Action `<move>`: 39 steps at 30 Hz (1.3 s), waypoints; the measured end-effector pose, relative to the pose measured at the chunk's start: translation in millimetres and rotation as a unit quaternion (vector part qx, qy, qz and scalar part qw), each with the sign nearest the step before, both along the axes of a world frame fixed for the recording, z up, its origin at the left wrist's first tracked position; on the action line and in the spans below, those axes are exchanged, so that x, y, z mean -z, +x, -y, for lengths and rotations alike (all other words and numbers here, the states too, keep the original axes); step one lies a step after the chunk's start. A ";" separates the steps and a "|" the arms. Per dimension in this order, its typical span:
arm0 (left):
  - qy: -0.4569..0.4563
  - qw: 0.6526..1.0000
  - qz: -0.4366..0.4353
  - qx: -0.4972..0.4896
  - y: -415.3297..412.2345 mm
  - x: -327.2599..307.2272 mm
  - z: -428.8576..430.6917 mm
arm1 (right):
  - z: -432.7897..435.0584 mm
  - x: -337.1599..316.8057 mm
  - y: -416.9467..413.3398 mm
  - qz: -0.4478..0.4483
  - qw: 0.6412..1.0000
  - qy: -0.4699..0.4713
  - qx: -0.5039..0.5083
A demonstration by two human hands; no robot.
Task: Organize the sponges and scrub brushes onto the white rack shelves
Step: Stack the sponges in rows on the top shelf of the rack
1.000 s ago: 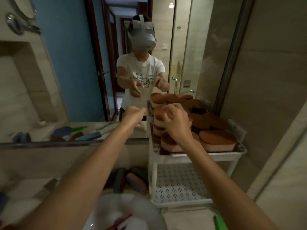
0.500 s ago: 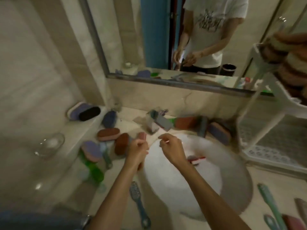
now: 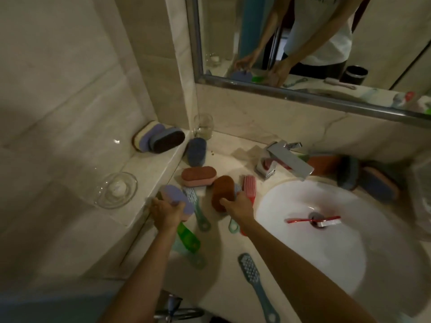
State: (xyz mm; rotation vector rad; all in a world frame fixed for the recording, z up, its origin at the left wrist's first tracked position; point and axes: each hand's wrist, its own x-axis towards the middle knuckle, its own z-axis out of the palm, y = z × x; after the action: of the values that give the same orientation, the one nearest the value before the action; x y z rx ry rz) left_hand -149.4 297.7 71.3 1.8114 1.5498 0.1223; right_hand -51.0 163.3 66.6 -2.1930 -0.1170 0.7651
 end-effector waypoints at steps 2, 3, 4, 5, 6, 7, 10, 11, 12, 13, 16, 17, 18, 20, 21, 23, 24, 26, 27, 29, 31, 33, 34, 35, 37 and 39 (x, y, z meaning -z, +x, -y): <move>-0.018 1.000 0.017 0.003 1.8 5.0 -3.9 | -5.3 8.6 3.4 -0.006 1.000 -0.023 0.006; -0.022 0.999 0.024 0.002 2.4 10.4 -6.8 | -6.9 12.7 5.2 -0.009 0.999 -0.033 0.007; -0.025 0.999 0.027 -0.001 2.8 12.0 -8.5 | -8.6 15.4 6.6 -0.014 0.999 -0.041 0.008; -0.026 0.999 0.031 -0.007 3.4 14.4 -10.5 | -9.6 17.1 7.4 -0.019 0.999 -0.048 0.010; -0.026 0.999 0.037 -0.010 3.4 16.8 -12.7 | -10.9 19.3 8.1 -0.024 0.998 -0.054 0.015; -0.025 0.999 0.044 -0.009 3.0 19.7 -14.2 | -12.0 21.7 8.8 -0.025 0.998 -0.057 0.022; -0.028 0.997 0.067 -0.011 -0.5 21.1 -15.1 | -14.6 25.7 10.5 -0.037 0.997 -0.041 0.049; -0.024 0.997 0.077 -0.014 -2.0 19.8 -13.7 | -14.8 26.4 11.2 -0.046 0.997 -0.029 0.062; -0.021 0.996 0.088 -0.017 -2.5 16.4 -11.4 | -14.7 25.2 11.6 -0.053 0.995 -0.017 0.077; -0.022 0.994 0.103 -0.021 -2.5 13.5 -9.2 | -14.5 24.3 12.4 -0.056 0.994 -0.005 0.091; -0.036 0.987 0.155 -0.033 1.5 -6.9 0.4 | -13.4 12.2 11.4 -0.031 0.993 0.036 0.108; -0.033 0.984 0.171 -0.030 3.7 -12.2 2.5 | -12.3 5.5 10.4 -0.011 0.992 0.055 0.109; -0.031 0.982 0.185 -0.022 5.9 -19.0 5.2 | -10.6 -2.9 9.2 0.014 0.991 0.075 0.107; -0.027 0.977 0.212 -0.019 12.8 -37.8 14.2 | -6.3 -19.4 6.5 0.070 0.987 0.111 0.097; -0.034 0.975 0.218 -0.021 17.1 -48.2 20.7 | -3.8 -27.2 4.8 0.096 0.983 0.124 0.092; -0.062 0.969 0.241 -0.011 27.6 -67.6 36.8 | 1.8 -44.8 2.3 0.132 0.976 0.150 0.082; -0.080 0.961 0.266 0.001 32.3 -76.5 44.9 | 3.8 -53.5 1.3 0.143 0.974 0.160 0.077; -0.106 0.941 0.319 0.042 43.9 -93.3 65.6 | 17.9 -74.2 4.6 0.169 0.968 0.167 0.084; -0.116 0.935 0.331 0.061 50.0 -102.8 75.9 | 26.9 -84.2 8.7 0.181 0.965 0.166 0.095; -0.145 0.923 0.346 0.086 65.5 -122.2 96.3 | 51.6 -102.5 21.7 0.200 0.957 0.168 0.125; -0.161 0.909 0.369 0.108 83.7 -140.6 118.6 | 82.7 -121.5 36.8 0.226 0.946 0.176 0.148; -0.189 0.893 0.386 0.133 101.6 -158.0 144.6 | 117.5 -143.1 51.1 0.265 0.934 0.177 0.162; -0.214 0.885 0.388 0.140 111.1 -165.1 158.0 | 135.1 -155.1 57.6 0.289 0.927 0.170 0.168; -0.240 0.879 0.384 0.145 119.8 -173.6 173.3 | 152.8 -166.5 64.1 0.314 0.919 0.162 0.175; -0.284 0.861 0.386 0.168 136.5 -192.8 205.7 | 187.8 -187.6 77.6 0.355 0.904 0.147 0.189; -0.314 0.839 0.397 0.198 153.0 -213.0 238.9 | 224.6 -209.9 89.9 0.385 0.889 0.147 0.203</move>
State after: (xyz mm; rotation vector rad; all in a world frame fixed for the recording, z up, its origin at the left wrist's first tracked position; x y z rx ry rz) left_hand 3.6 58.8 284.4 1.2463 0.5080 0.1245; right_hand 38.9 -61.3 276.5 -2.0026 -0.1500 -0.3634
